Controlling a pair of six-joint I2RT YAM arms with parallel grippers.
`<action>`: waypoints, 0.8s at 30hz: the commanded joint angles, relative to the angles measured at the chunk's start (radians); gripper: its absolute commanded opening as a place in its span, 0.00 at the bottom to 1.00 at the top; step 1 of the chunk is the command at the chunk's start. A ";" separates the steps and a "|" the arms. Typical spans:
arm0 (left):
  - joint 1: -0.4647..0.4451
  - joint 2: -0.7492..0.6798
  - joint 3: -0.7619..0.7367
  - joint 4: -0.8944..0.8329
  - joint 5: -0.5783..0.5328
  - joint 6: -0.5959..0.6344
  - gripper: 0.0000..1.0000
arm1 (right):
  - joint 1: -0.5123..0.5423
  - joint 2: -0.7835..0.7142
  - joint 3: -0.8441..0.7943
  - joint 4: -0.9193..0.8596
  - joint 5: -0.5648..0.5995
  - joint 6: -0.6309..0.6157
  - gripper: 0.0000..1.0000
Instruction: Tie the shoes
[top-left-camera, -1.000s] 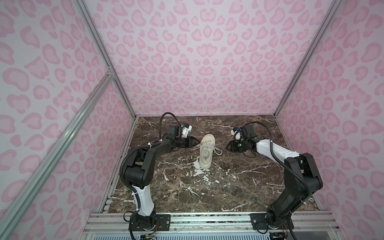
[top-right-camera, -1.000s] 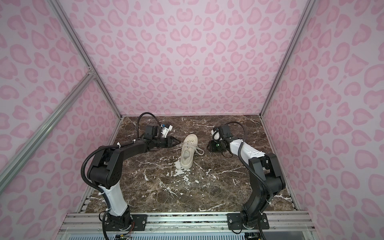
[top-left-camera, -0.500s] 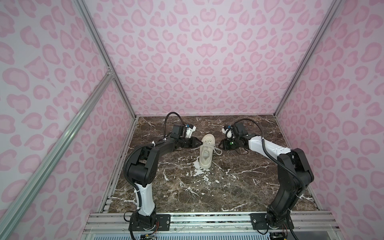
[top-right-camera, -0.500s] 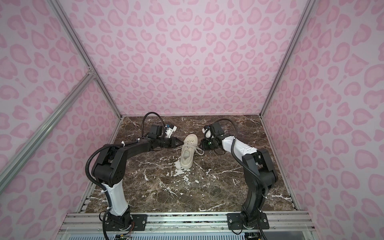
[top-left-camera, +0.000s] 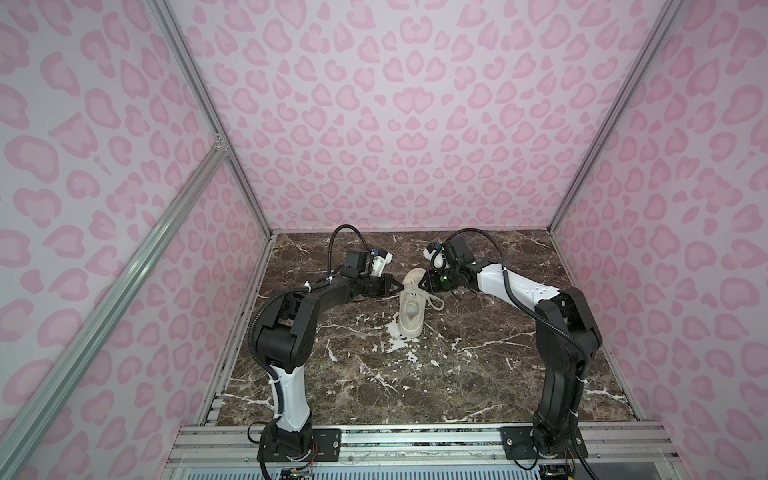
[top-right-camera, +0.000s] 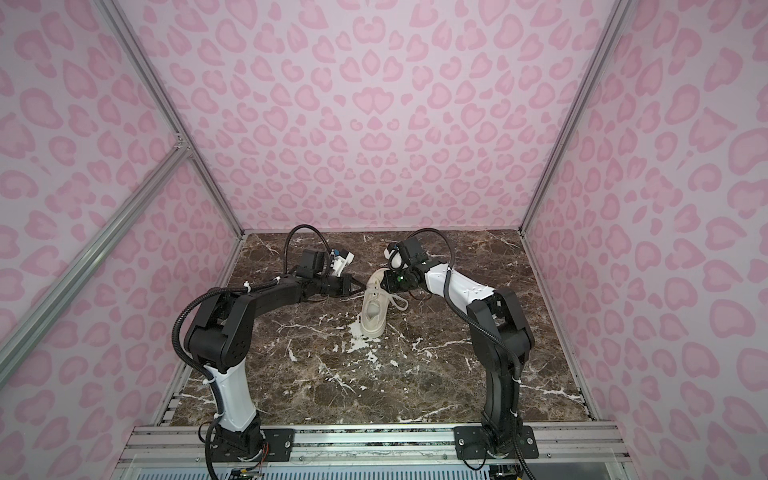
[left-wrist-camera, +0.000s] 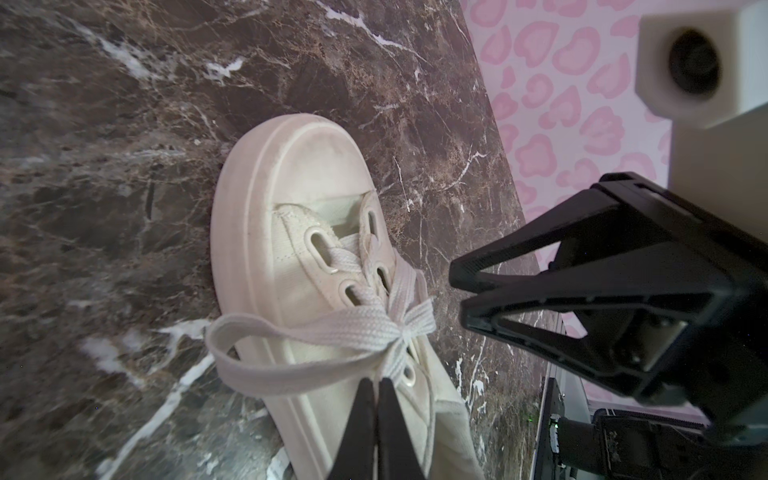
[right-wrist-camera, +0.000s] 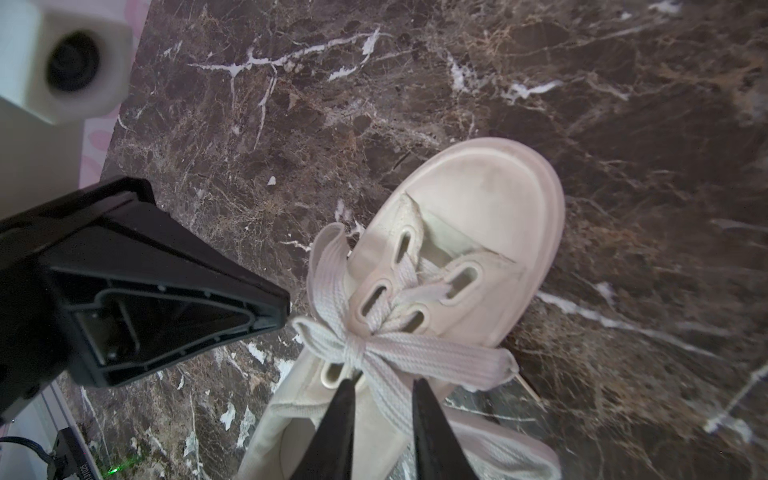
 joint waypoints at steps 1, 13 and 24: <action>-0.001 0.003 0.014 0.008 0.011 0.002 0.04 | 0.019 0.027 0.022 -0.040 0.048 0.004 0.23; 0.001 -0.002 0.010 0.002 0.008 0.003 0.03 | 0.067 0.122 0.159 -0.157 0.122 -0.052 0.18; 0.005 -0.013 0.006 -0.009 0.003 0.011 0.03 | 0.080 0.142 0.168 -0.177 0.150 -0.047 0.17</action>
